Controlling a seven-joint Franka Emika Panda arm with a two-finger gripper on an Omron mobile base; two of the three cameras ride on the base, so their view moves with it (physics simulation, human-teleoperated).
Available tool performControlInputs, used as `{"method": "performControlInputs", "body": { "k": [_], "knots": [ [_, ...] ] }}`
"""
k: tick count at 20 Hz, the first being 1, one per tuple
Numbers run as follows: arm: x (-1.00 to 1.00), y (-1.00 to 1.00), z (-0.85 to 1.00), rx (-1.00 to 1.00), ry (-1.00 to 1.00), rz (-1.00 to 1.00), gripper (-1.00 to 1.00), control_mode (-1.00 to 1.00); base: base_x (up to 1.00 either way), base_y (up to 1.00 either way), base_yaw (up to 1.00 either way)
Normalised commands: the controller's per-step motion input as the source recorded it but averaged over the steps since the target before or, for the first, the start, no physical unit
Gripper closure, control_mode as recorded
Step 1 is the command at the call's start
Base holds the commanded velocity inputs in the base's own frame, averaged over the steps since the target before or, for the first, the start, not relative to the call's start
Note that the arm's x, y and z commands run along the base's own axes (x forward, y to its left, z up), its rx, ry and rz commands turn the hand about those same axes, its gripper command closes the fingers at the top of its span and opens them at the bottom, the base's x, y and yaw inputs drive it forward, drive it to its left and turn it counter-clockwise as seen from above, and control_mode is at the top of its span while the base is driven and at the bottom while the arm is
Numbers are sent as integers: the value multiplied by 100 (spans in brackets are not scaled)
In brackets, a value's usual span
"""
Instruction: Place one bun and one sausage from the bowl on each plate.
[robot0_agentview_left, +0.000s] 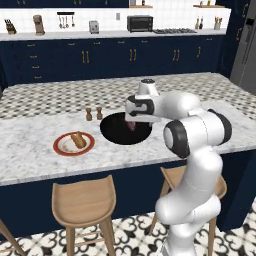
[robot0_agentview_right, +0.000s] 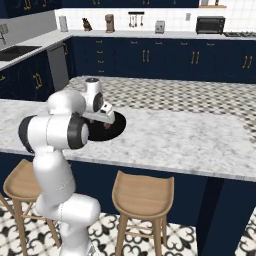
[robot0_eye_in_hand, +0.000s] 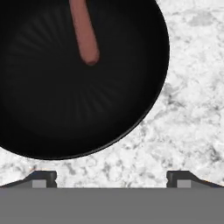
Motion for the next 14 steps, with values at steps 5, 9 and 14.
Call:
{"method": "performControlInputs", "body": {
  "k": [5,9,14],
  "knots": [
    [81,38,-34,-10,0,-15,-100,-100,0,0,0],
    [74,11,-41,-6,0,-1,-100,-100,0,0,0],
    [30,-51,-47,-3,4,1,-100,-100,0,0,0]
  ]
}}
